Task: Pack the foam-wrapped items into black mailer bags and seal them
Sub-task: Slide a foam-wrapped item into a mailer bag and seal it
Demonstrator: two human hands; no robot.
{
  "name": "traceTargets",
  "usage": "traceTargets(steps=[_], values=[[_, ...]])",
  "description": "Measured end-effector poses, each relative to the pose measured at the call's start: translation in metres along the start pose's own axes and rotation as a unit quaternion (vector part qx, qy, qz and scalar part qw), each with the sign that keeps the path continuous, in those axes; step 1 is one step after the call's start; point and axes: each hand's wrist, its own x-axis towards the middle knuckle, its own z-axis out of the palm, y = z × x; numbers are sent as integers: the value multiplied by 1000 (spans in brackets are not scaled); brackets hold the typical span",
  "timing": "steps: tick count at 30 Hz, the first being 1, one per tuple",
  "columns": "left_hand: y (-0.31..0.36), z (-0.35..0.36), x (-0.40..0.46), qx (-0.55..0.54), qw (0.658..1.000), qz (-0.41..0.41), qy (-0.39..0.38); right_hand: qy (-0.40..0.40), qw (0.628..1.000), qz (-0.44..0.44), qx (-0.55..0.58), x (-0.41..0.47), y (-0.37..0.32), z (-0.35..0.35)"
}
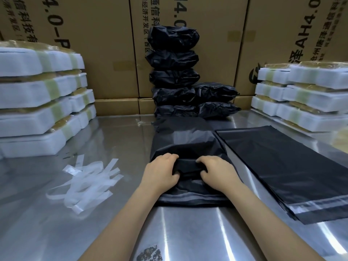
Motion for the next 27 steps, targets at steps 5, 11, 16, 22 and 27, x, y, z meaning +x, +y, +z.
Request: traceTargets(steps=[5, 11, 16, 22, 27], values=[[-8, 5, 3, -18, 998, -53, -21, -12, 999, 33, 2, 6, 10, 4], [-16, 3, 5, -31, 993, -111, -27, 1, 992, 126, 7, 5, 24, 2], [-25, 1, 4, -32, 987, -154, -27, 12, 986, 168, 13, 1, 30, -1], [-33, 3, 3, -70, 983, -167, -5, 54, 976, 209, 37, -3, 38, -2], [-54, -1, -3, -104, 979, -173, 11, 58, 972, 224, 46, -5, 45, -2]])
